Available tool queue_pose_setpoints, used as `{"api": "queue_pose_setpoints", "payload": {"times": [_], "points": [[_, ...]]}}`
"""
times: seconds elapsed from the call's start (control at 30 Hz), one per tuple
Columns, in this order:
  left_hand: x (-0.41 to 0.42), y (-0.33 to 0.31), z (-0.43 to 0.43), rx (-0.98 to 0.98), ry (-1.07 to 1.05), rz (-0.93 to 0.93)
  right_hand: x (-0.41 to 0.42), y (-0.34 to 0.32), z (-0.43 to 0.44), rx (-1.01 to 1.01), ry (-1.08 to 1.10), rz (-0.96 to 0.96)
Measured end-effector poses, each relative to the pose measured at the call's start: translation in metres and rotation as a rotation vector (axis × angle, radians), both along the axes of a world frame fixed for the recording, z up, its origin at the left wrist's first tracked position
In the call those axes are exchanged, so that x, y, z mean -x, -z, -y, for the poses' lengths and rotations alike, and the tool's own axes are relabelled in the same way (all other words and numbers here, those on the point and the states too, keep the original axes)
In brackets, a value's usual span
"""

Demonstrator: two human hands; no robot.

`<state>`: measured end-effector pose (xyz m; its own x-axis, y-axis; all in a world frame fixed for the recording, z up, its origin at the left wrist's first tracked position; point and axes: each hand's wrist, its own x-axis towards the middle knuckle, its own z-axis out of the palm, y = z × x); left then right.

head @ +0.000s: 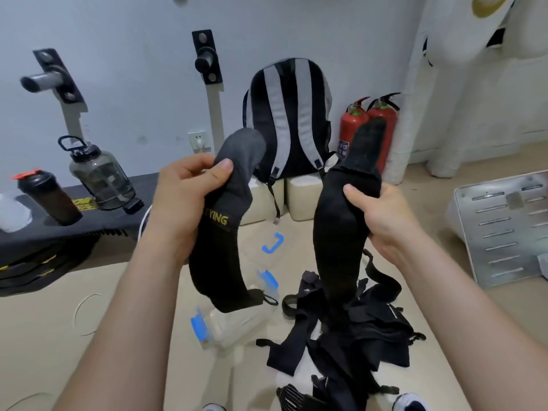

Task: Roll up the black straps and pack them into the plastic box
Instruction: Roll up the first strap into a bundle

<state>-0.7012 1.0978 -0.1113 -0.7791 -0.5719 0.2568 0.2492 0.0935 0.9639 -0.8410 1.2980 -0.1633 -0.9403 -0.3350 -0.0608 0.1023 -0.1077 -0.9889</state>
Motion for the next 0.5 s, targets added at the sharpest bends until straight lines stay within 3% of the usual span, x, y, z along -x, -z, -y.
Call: {"api": "queue_pose_setpoints", "payload": {"times": [0.1,0.23,0.4,0.5], "points": [[0.007,0.012,-0.014,-0.101,0.171,0.043,-0.005,0.000,0.009,0.015,-0.010,-0.023],[0.017,0.037,-0.033,-0.202,0.343,0.170,-0.013,-0.008,0.019,0.198,-0.133,0.021],[0.025,0.046,-0.041,-0.230,0.285,0.235,-0.020,-0.011,0.023,0.281,-0.204,0.045],[0.026,0.043,-0.039,-0.389,0.237,0.182,-0.018,-0.006,0.014,0.198,-0.380,0.140]]}}
